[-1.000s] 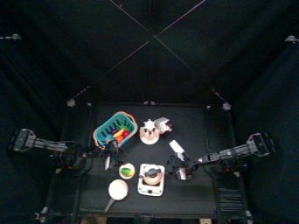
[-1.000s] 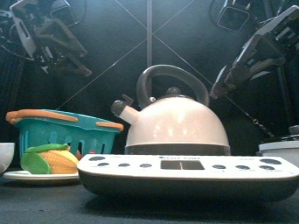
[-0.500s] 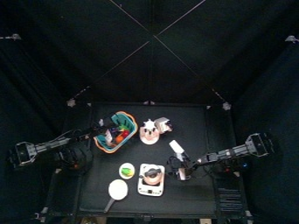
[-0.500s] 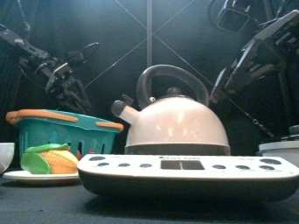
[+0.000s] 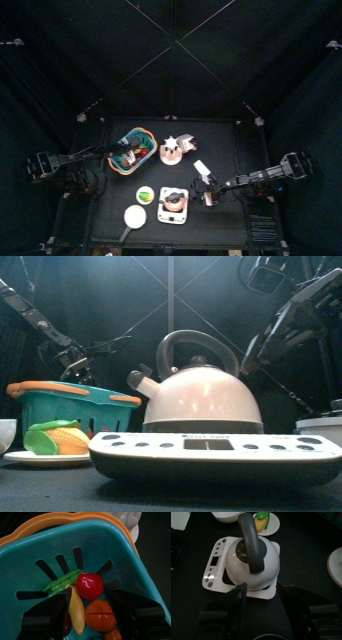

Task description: Grab apple

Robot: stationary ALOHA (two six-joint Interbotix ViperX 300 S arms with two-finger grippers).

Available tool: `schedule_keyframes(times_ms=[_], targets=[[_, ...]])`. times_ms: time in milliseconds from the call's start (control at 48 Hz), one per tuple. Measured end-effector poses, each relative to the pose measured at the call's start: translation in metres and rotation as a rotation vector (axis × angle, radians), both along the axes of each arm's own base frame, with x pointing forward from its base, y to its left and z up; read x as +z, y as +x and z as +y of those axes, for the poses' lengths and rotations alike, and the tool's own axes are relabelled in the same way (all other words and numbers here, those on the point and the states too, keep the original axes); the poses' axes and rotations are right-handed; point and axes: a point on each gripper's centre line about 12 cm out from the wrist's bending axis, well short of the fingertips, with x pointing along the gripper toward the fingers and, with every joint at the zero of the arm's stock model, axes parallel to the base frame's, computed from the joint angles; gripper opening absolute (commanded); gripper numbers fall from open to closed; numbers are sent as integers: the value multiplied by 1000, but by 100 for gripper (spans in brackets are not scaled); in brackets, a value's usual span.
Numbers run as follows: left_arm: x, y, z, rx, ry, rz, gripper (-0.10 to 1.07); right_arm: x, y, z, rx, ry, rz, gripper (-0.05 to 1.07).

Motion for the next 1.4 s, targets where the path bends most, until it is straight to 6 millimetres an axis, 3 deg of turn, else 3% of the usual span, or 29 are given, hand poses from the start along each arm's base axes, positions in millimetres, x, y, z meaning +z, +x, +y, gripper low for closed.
schedule_keyframes(times_ms=[583,1167,1292,1396], targets=[[-33,23,15,-32,-8,94,89,-3,1,0,-1,-1,9,85],[-29,13,8,-91,-97,241,87,-3,1,1,0,0,11,85],[-31,15,10,-95,-89,245,82,-3,1,0,-2,1,10,85],[-30,14,10,-107,-75,250,66,-3,1,0,-2,1,10,85]])
